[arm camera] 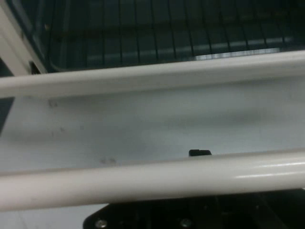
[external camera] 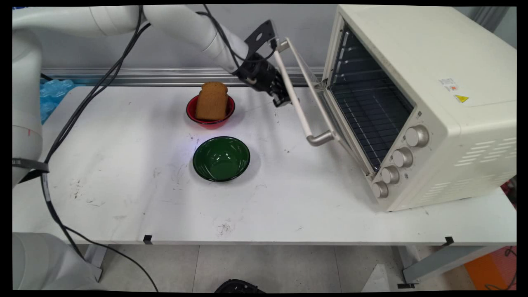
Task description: Close the oven
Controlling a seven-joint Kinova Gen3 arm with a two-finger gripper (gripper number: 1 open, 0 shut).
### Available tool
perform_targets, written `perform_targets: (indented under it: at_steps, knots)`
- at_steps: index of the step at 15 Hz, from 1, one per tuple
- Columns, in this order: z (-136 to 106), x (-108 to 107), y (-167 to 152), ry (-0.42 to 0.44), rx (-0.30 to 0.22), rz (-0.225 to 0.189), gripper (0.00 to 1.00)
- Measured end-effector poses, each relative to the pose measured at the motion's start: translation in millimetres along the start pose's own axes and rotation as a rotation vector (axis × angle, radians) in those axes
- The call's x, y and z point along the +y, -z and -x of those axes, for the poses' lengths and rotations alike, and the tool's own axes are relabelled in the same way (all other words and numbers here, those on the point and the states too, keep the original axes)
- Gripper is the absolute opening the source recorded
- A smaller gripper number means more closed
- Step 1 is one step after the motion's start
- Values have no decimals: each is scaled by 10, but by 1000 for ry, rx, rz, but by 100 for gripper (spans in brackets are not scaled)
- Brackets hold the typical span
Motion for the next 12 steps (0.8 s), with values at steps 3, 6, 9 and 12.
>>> perform_targets:
  at_steps: [3, 6, 9, 12]
  knots:
    - [-120, -42, -7, -1, 24, -3, 0]
    - [-253, -81, -21, 3, 51, 0, 0]
    - [-379, -106, -44, 11, 76, 4, 0]
    - [-511, -134, -65, 17, 103, 6, 0]
